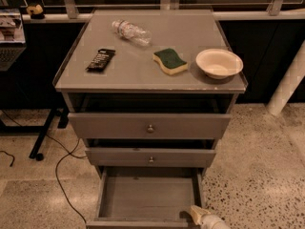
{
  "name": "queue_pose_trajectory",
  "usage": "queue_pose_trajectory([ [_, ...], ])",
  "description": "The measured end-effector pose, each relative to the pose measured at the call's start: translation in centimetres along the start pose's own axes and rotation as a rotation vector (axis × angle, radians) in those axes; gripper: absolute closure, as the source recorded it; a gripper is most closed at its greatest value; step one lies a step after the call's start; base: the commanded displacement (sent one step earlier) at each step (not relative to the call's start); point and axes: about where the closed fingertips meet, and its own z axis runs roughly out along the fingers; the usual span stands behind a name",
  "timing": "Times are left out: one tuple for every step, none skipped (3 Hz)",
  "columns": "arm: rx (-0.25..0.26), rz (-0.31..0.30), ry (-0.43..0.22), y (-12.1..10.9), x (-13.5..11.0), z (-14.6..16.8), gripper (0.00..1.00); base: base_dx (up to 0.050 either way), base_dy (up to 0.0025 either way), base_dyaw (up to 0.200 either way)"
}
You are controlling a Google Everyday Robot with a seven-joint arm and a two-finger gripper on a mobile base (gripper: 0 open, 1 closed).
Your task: Open bottom drawer
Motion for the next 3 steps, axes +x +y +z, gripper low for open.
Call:
queue_pose_trajectory([
  [-0.011,-0.001,-0.008,0.24,-0.21,0.02,0.81,0.0,0.0,0.0],
  [-0.011,-0.001,-0.008,0.25,-0.21,0.03,0.58,0.0,0.0,0.0],
  [-0.011,-0.001,-0.008,0.25,-0.21,0.03,0.35,0.0,0.0,0.0],
])
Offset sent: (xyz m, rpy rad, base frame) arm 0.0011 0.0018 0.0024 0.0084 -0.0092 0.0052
